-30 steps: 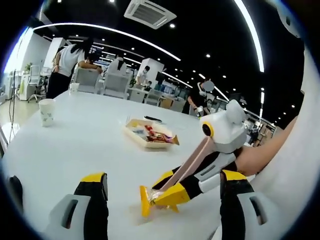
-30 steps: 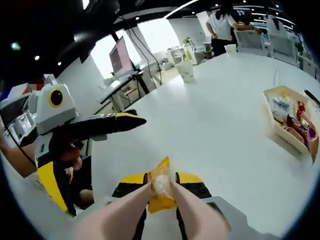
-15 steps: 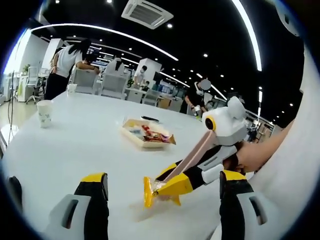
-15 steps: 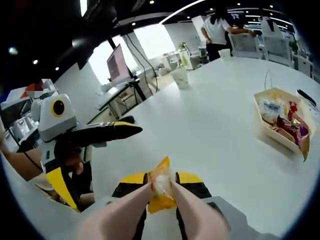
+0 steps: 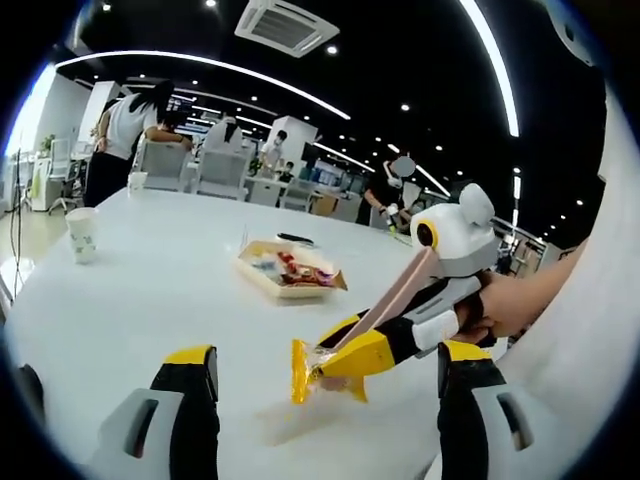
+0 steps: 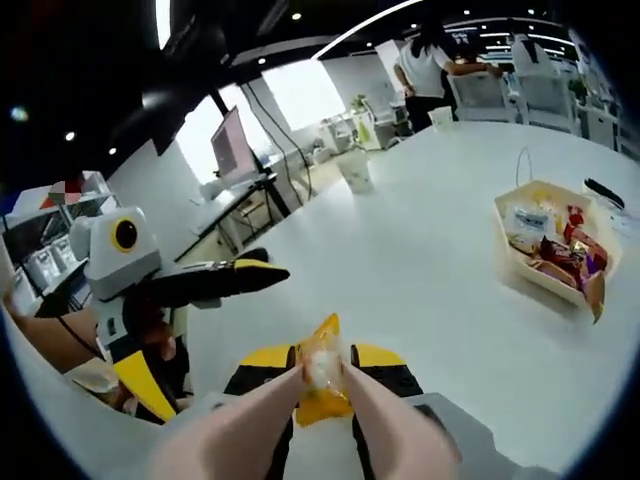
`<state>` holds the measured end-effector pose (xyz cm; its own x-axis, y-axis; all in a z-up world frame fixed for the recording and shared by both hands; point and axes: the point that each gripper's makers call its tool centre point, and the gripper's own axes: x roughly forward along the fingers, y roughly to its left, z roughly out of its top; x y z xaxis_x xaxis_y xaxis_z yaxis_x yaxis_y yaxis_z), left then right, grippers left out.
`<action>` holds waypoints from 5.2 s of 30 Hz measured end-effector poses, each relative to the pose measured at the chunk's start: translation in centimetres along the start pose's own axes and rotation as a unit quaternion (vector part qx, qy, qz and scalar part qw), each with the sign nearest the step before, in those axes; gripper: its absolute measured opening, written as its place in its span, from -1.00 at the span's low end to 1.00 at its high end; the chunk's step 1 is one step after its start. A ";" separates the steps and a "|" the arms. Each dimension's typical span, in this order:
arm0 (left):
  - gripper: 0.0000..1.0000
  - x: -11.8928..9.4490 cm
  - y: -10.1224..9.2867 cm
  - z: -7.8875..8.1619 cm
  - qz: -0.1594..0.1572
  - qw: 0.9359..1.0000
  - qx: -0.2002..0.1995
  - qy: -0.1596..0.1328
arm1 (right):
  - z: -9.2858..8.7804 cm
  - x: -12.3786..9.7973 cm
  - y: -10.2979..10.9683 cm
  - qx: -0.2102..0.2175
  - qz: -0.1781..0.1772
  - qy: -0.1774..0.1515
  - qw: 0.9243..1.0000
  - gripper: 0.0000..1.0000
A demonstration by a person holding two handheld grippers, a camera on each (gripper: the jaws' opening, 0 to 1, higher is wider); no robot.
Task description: Place the target food into the container with the food tongs after gripping and lifting it, then release it inside without dropping or visibly crushing the food.
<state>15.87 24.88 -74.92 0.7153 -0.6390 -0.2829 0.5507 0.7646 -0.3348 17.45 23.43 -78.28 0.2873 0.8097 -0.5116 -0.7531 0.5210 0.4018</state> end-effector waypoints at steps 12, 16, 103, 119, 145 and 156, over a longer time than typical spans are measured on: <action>0.80 1.1 0.2 0.5 -0.013 1.000 0.006 0.009 | 1.2 -2.1 -1.5 0.016 -0.023 -0.023 0.999 -0.58; 0.80 1.3 0.3 0.6 -0.017 1.000 0.010 0.011 | 2.0 -2.7 -1.9 0.016 -0.031 -0.035 0.999 -0.58; 0.74 2.5 -1.1 0.2 -0.027 1.000 -0.001 0.006 | 11.2 -10.3 -7.0 -0.042 -0.118 -0.133 0.983 -0.57; 0.73 2.4 -1.2 0.5 -0.028 0.999 -0.017 -0.005 | 12.3 -10.9 -7.5 -0.052 -0.126 -0.138 0.981 -0.56; 0.72 2.6 -1.8 -0.5 -0.040 0.998 -0.049 -0.006 | 14.6 -11.4 -9.3 -0.051 -0.140 -0.156 0.976 -0.56; 0.81 3.0 -1.5 0.7 -0.046 0.996 -0.069 -0.023 | 16.1 -11.5 -9.6 -0.060 -0.140 -0.171 0.974 -0.56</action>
<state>17.46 21.88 -74.59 0.6861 -0.6981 -0.2046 0.5519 0.6827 -0.4789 30.96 13.47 -64.04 0.6556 0.6937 -0.2983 -0.6747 0.7155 0.1811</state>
